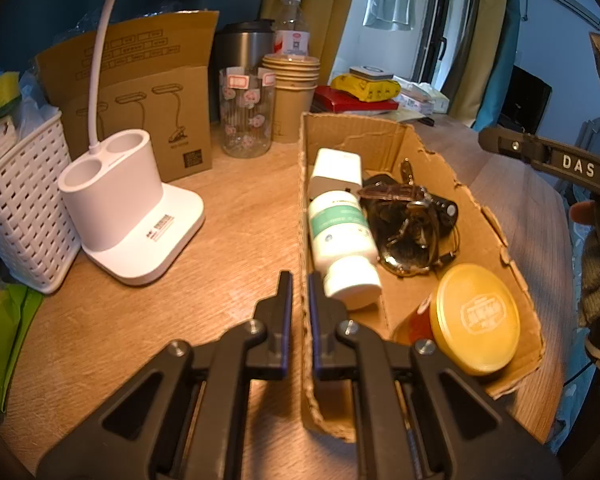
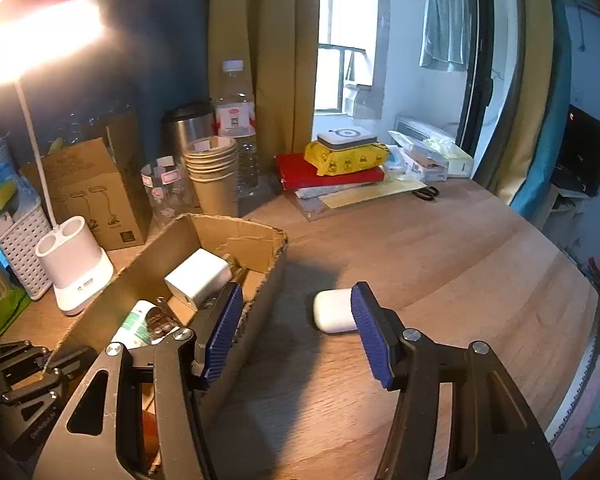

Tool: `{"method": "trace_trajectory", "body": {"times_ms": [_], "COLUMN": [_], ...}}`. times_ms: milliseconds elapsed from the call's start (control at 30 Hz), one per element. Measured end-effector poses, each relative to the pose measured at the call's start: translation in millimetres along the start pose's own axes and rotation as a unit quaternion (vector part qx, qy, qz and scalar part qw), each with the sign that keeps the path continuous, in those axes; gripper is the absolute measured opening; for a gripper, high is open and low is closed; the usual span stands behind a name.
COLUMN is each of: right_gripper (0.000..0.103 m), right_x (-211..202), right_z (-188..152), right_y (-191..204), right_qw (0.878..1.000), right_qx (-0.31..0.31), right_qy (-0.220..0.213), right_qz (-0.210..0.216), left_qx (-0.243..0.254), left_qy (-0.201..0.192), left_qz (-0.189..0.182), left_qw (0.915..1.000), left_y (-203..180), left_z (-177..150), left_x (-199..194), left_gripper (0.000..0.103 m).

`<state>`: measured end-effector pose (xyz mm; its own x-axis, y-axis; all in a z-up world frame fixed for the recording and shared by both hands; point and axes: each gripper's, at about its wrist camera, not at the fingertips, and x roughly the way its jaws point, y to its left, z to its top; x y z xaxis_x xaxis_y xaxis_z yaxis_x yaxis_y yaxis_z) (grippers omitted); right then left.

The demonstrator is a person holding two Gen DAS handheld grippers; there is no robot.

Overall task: Organize rigid objects
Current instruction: 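Lower the flashlight into the box and open the right gripper, then move the right gripper to the white earbud case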

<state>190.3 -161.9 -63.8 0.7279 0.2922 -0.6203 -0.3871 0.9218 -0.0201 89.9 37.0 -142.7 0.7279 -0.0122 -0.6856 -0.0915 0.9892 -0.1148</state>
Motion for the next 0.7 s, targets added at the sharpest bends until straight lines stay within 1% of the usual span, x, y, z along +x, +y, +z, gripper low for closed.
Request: {"method": "trace_trajectory", "body": {"times_ms": [167,267,567,700], "right_gripper": [0.062,0.066,0.066,0.066], "right_x": [2.5,6.6,27.1,38.2], "right_z": [-0.8,-2.8,-10.2,-12.7], "right_y": [-9.2,-16.8,-36.9,-39.0], "right_qw": [1.000,1.000,1.000,0.999], "right_qx": [0.000,0.000,0.000,-0.006], "right_qy": [0.001,0.002,0.022,0.033], "right_qz": [-0.007,0.011,0.014,0.020], "left_qx": [0.000,-0.003,-0.002,-0.002], "left_qy": [0.000,0.001,0.000,0.000], "left_qz": [0.000,-0.002,-0.001,-0.001], "left_qw": [1.0000,1.0000,1.0000,1.0000], "left_y": [0.0,1.1,1.9,2.0], "left_z": [0.0,-0.3,0.2,0.2], "left_x": [0.0,0.9,1.9,1.9], "left_gripper": [0.008,0.008,0.008,0.008]}}
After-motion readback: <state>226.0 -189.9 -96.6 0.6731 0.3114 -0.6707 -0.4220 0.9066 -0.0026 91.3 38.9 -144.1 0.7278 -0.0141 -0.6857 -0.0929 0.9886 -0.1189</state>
